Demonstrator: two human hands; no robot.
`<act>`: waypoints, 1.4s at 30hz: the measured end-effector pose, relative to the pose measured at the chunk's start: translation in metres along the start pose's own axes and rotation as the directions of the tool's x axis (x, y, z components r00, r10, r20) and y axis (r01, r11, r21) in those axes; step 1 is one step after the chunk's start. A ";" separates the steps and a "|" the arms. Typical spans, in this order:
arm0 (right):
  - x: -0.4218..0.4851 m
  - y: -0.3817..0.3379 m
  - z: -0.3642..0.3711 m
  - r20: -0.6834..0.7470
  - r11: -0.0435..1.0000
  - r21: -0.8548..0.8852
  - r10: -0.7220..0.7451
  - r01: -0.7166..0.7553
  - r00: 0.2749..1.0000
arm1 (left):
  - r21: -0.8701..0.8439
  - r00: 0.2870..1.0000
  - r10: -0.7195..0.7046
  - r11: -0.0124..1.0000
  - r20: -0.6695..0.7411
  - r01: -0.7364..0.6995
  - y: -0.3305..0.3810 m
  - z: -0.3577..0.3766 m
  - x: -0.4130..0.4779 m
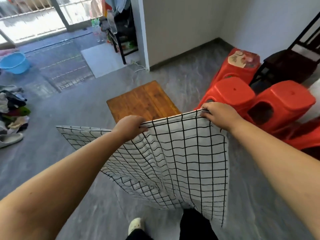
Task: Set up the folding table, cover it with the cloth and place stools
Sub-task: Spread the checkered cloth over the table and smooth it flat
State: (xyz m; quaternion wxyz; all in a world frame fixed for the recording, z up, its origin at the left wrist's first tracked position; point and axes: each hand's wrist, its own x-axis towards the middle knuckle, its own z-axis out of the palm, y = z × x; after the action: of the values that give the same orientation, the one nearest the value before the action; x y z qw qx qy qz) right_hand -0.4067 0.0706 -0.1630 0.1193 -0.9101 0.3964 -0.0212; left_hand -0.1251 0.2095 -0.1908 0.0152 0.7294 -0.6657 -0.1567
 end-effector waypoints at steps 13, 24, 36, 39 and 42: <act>0.186 0.097 0.010 0.078 0.975 -0.056 -0.212 0.216 0.974 | -0.085 0.978 -0.208 0.975 -0.020 0.205 -0.007 0.001 0.133; 0.346 0.098 0.041 0.078 0.976 -0.132 -0.167 0.176 0.983 | -0.111 0.956 -0.293 0.950 0.008 0.292 -0.101 -0.004 0.257; 0.520 0.126 0.144 0.176 0.962 -0.163 -0.188 0.217 0.966 | -0.111 0.932 -0.336 0.930 0.135 0.351 -0.210 0.035 0.400; 0.554 0.141 0.177 0.202 0.969 -0.135 -0.179 0.208 0.963 | -0.080 0.911 -0.385 0.913 0.148 0.400 -0.230 0.052 0.431; 0.593 0.154 0.215 0.252 0.977 -0.081 -0.173 0.199 0.952 | 0.008 0.873 -0.454 0.888 0.179 0.460 -0.247 0.074 0.461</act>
State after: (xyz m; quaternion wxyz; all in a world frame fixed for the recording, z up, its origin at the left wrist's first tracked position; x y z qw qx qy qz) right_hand -0.0823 -0.4184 -0.4411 0.1164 -0.9441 0.2916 0.1005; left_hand 0.1250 -0.1983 -0.4143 -0.0684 0.8487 -0.4707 -0.2312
